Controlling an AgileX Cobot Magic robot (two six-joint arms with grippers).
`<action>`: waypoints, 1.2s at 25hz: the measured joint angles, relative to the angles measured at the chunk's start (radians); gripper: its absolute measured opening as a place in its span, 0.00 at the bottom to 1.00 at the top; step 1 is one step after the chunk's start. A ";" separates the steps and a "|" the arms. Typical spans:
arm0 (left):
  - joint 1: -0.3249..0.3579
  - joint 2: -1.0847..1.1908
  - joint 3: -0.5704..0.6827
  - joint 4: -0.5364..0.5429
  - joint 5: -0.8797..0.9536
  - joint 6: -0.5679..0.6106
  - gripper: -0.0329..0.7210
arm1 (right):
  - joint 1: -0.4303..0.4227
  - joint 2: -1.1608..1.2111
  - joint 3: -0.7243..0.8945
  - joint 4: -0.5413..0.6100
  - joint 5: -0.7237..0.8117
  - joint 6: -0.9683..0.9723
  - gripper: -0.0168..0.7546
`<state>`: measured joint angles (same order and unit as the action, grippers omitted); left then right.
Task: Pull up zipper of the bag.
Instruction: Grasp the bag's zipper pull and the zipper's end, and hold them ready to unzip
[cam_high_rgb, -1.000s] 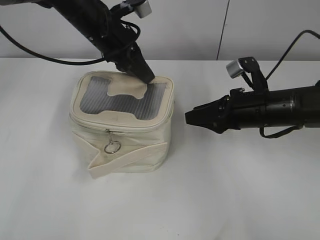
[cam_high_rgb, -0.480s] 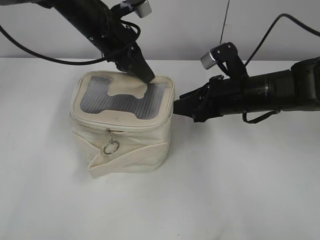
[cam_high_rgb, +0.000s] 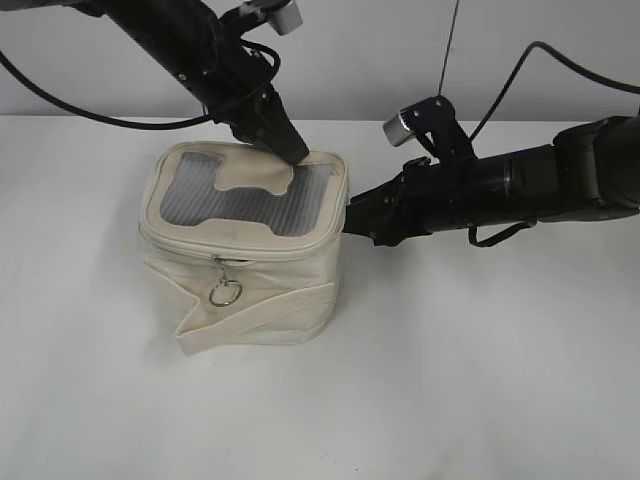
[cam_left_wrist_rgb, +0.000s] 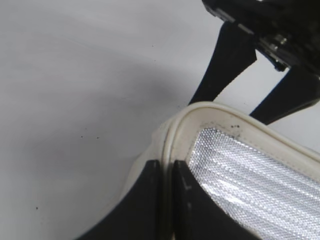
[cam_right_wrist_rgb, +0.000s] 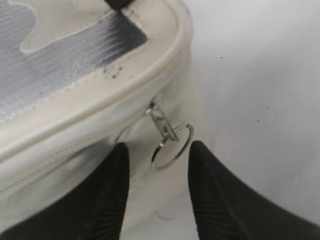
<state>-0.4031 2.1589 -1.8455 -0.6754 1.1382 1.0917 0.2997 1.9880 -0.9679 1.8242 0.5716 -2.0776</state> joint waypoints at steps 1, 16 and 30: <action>0.000 0.000 0.000 0.000 -0.001 0.000 0.09 | 0.000 0.005 -0.010 0.000 -0.006 0.000 0.44; -0.003 0.000 0.001 0.005 -0.033 -0.068 0.09 | 0.005 0.033 -0.055 -0.155 -0.034 0.292 0.03; -0.013 0.001 0.007 0.006 -0.162 -0.302 0.09 | 0.010 -0.262 0.202 -0.333 0.013 0.590 0.03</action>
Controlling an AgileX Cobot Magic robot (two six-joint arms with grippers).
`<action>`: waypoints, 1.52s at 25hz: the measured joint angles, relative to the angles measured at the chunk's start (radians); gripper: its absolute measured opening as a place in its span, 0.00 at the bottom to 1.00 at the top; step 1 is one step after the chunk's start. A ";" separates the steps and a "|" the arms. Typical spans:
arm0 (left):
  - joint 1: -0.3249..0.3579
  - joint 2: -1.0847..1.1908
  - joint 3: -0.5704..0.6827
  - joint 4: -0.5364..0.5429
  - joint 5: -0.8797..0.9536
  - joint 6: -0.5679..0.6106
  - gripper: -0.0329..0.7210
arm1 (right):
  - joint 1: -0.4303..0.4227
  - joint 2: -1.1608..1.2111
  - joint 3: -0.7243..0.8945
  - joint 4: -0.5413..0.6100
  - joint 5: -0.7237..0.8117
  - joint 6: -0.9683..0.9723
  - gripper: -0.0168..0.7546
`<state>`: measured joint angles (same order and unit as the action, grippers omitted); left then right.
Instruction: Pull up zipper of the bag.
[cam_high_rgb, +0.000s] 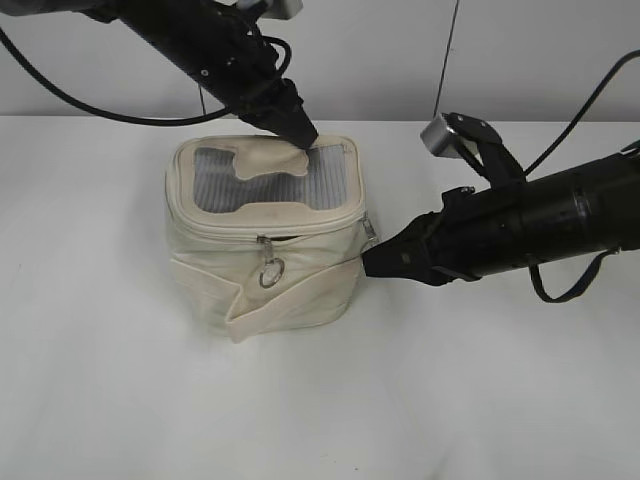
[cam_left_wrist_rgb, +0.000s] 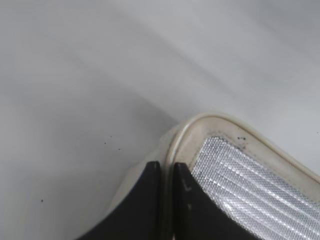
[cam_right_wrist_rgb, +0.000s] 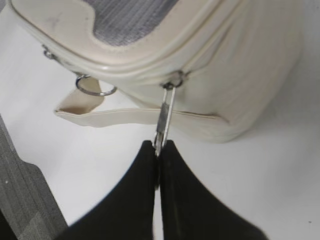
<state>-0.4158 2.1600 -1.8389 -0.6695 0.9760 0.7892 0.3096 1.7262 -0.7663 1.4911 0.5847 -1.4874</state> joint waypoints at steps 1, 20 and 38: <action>-0.001 0.000 0.001 -0.001 -0.007 -0.014 0.09 | 0.013 -0.005 0.003 0.000 0.003 0.013 0.03; 0.001 0.001 0.003 0.006 -0.044 -0.037 0.16 | 0.403 0.110 -0.192 -0.014 -0.168 0.260 0.29; 0.034 -0.490 0.380 0.072 -0.088 -0.226 0.24 | 0.298 -0.700 0.181 -1.043 0.066 1.363 0.55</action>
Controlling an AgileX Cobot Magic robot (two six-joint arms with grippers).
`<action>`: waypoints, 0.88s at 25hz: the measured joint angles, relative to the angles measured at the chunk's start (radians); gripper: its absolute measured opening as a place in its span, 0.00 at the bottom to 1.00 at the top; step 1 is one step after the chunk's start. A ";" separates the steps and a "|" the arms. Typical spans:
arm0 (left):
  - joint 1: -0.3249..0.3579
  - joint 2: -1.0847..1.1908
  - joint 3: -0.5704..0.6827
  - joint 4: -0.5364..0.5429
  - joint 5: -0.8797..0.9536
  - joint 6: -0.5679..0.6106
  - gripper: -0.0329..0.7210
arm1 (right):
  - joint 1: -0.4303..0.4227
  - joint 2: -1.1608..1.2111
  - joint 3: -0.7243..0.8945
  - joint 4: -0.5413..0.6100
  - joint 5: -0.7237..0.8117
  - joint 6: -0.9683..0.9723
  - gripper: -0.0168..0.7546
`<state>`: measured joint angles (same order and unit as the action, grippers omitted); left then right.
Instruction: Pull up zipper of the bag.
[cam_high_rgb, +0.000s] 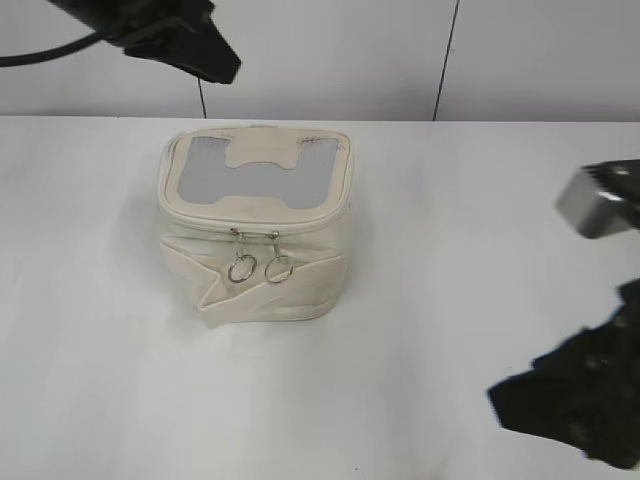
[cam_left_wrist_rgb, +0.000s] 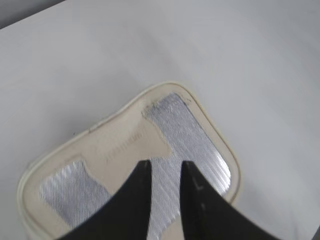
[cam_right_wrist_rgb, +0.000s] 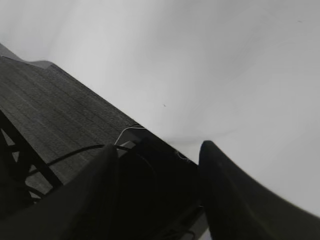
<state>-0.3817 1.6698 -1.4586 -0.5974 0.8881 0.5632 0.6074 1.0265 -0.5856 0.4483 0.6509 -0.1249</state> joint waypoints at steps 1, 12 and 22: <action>0.000 -0.067 0.057 0.014 -0.017 -0.013 0.24 | 0.000 -0.072 0.000 -0.061 0.045 0.055 0.55; 0.000 -1.072 0.618 0.294 0.089 -0.208 0.32 | 0.000 -0.832 0.001 -0.470 0.553 0.258 0.63; 0.003 -1.617 0.782 0.367 0.288 -0.331 0.64 | 0.001 -1.034 0.055 -0.471 0.488 0.157 0.65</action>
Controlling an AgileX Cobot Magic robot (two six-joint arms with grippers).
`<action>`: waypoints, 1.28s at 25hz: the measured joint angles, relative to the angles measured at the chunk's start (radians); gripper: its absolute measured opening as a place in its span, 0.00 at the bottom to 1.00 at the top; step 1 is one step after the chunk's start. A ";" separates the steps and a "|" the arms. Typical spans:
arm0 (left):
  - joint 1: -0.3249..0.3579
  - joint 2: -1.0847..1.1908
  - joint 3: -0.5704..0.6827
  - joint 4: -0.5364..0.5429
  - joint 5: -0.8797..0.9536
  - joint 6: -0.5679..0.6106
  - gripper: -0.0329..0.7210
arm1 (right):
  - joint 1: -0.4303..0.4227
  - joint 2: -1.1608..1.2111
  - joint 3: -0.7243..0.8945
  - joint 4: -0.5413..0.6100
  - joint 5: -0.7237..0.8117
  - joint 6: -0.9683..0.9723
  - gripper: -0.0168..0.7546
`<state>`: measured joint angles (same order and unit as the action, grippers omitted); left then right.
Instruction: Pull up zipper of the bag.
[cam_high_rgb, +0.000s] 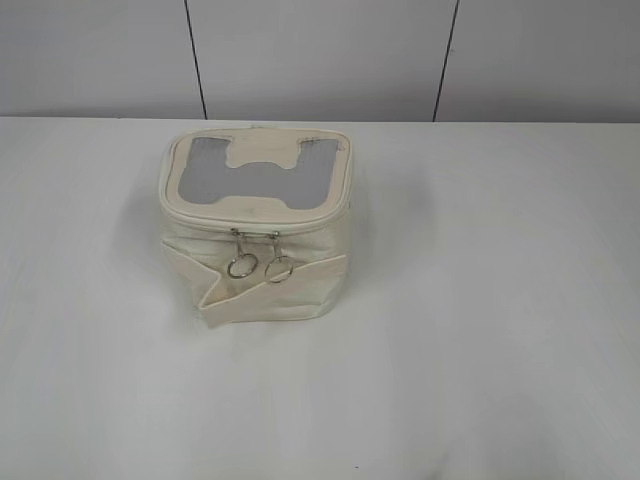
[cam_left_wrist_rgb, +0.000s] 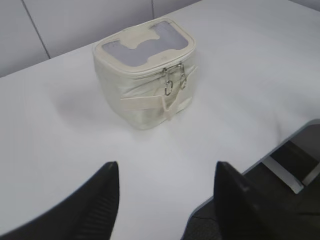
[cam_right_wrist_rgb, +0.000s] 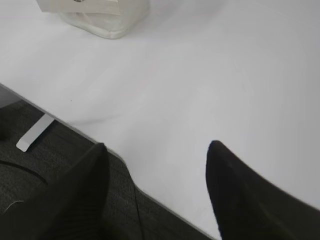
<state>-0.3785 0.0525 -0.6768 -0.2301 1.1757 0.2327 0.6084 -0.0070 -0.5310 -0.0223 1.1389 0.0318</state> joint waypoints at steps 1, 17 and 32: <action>0.004 -0.028 0.017 0.025 0.010 -0.033 0.64 | 0.000 0.000 0.007 0.001 -0.024 -0.001 0.65; 0.079 -0.060 0.138 0.151 -0.118 -0.135 0.46 | 0.000 0.000 0.032 0.008 -0.090 0.000 0.65; 0.245 -0.060 0.138 0.152 -0.120 -0.135 0.42 | -0.508 0.000 0.032 0.009 -0.092 0.000 0.65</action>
<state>-0.1332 -0.0077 -0.5390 -0.0784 1.0554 0.0973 0.1007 -0.0070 -0.4986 -0.0129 1.0470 0.0318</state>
